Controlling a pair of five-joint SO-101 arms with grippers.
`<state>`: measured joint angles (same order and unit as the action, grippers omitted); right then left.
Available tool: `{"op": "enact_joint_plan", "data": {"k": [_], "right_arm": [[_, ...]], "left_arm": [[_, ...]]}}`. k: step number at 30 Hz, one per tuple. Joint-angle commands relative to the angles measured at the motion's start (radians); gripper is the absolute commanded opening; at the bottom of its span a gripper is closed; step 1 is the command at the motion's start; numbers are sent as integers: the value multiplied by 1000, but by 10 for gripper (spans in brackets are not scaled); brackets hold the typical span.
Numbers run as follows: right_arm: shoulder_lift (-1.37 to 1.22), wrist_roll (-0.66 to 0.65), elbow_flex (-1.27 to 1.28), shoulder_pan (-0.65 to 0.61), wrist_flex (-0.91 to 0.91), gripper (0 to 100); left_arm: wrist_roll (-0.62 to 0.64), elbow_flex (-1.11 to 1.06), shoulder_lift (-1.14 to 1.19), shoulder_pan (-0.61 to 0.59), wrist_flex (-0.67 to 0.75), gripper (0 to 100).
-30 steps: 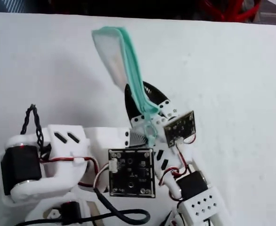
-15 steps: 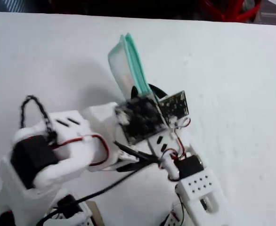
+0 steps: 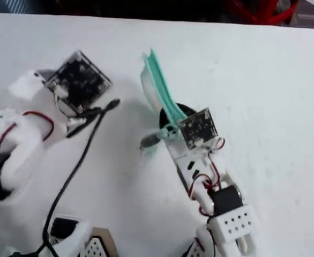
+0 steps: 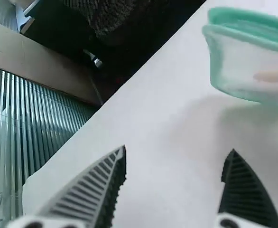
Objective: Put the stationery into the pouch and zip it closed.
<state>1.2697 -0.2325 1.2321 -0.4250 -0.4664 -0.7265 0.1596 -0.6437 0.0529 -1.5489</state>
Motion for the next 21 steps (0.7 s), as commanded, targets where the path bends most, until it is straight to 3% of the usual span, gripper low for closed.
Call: {"op": "enact_joint_plan", "data": {"k": [1, 10, 16, 21], "right_arm": [[145, -49, -66, -62, -168, 18], [421, -285, -81, -209, -510, 18], [455, -334, -87, -252, -599, 18], [429, -328, -87, -257, -604, 18]], "left_arm": [[46, -121, -10, -7, 121, 321], [-28, -364, -50, 108, 173, 330], [-391, -606, -297, 159, 196, 329], [-430, -885, -522, 153, 410, 329]]}}
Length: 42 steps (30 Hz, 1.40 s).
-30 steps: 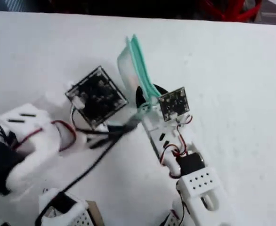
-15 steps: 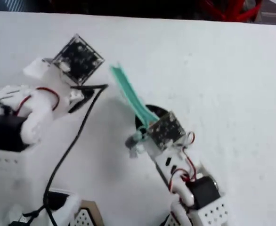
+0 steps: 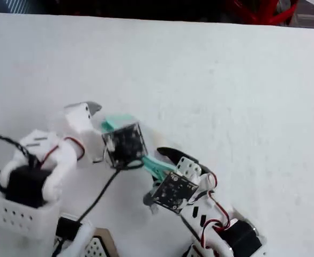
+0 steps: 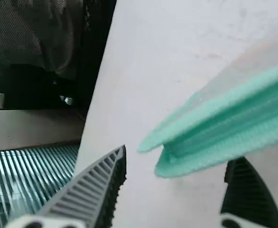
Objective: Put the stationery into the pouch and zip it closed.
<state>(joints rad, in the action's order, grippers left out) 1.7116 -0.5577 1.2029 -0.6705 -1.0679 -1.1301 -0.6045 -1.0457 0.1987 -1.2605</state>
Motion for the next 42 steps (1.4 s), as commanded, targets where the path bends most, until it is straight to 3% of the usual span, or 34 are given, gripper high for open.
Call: {"op": "enact_joint_plan", "data": {"k": [1, 4, 8, 11, 21, 30, 32, 35, 39, 42], "right_arm": [[-21, -3, -58, -22, -2, 18], [-44, -5, -58, -50, -4, 18], [-74, -3, -58, -56, -4, 18], [-74, -2, -60, -53, -16, 18], [-82, -2, -120, 24, -13, 18], [-76, 3, -72, -13, -44, 18], [-76, -5, -84, -18, -79, 18], [-76, -51, -86, -54, -122, 18], [-82, -89, -86, -116, -142, 18], [-82, -98, -86, -150, -143, 18]], "left_arm": [[-26, -172, -163, 15, 157, 329], [-8, -302, -289, 68, 253, 328], [115, -399, -394, 137, 364, 328], [115, -436, -398, 150, 394, 306], [51, -465, -404, 151, 396, 20], [81, -404, -406, 205, 376, 35], [43, -327, -406, 162, 307, 111], [32, -187, -406, 54, 161, 314], [-135, -66, -398, 38, -14, 317], [-160, -83, -398, 104, -51, 316]]}}
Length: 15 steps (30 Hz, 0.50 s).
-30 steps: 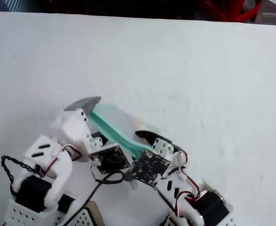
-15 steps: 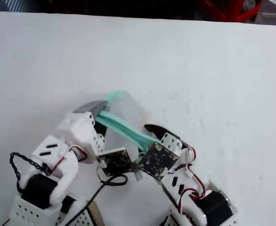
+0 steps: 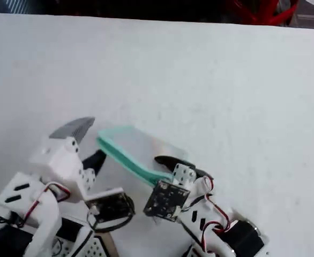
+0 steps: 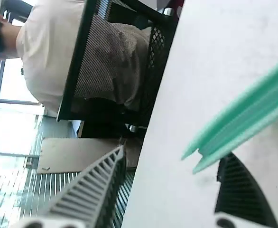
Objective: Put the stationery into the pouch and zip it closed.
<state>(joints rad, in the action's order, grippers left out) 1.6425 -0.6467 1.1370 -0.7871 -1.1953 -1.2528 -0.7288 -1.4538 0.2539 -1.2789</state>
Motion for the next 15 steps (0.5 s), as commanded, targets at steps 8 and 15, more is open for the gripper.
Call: {"op": "enact_joint_plan", "data": {"k": [8, 15], "right_arm": [[-5, -12, -31, -47, -41, 18], [-5, -9, -92, -48, -77, 18]], "left_arm": [[-43, -58, 8, 211, -29, 313], [-140, -184, 5, 213, 23, 275]]}}
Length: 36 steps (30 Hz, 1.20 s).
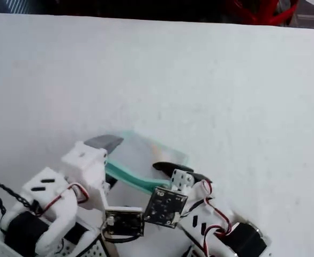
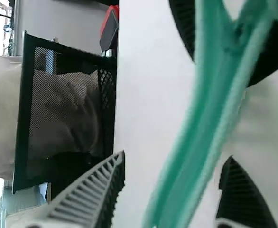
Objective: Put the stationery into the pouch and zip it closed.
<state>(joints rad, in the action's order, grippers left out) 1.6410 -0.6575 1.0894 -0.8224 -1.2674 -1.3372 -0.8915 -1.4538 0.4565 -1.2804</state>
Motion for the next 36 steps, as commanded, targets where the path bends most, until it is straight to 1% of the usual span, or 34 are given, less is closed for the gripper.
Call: {"op": "enact_joint_plan", "data": {"k": [1, 5, 8, 9, 12, 14, 17, 18, 19, 23, 26, 28, 29, 32, 34, 36], "right_arm": [[-4, 3, -44, -13, -2, 18], [-4, 8, -43, -13, -1, 18], [-4, 8, -38, -7, 16, 18], [-4, 9, -37, -7, 24, 18], [-4, 9, -37, -5, 24, 33], [-4, 37, -37, 13, 8, 126], [12, 132, -44, 77, -15, 326], [27, 132, -43, 90, -22, 370], [51, 132, -44, 97, -36, 386], [168, 132, -126, 102, -130, 386], [153, 129, -256, 119, -223, 386], [148, 95, -305, 199, -240, 378], [148, 75, -322, 257, -239, 357], [147, 44, -350, 440, -182, 253], [147, 74, -365, 538, -133, 180], [137, 181, -414, 604, -128, 148]], "left_arm": [[-55, -29, 5, 10, 28, 238], [-60, -29, 4, -19, 43, 23], [-49, -32, 4, -31, 61, 32], [-37, -32, 4, -35, 63, 20], [9, -26, 4, -31, 69, 24], [40, -25, 4, -31, 80, 24], [112, -29, 7, -31, 118, 24], [135, -29, 7, -31, 129, 24], [157, -29, 7, -30, 137, 24], [259, -31, 8, -30, 187, 24], [367, -29, 8, -30, 229, 24], [433, -26, 8, -25, 239, 24], [456, -26, 8, -15, 239, 23], [519, -31, 10, 4, 233, 23], [574, -32, 10, 13, 230, 23], [612, -34, 10, 19, 230, 23]]}}
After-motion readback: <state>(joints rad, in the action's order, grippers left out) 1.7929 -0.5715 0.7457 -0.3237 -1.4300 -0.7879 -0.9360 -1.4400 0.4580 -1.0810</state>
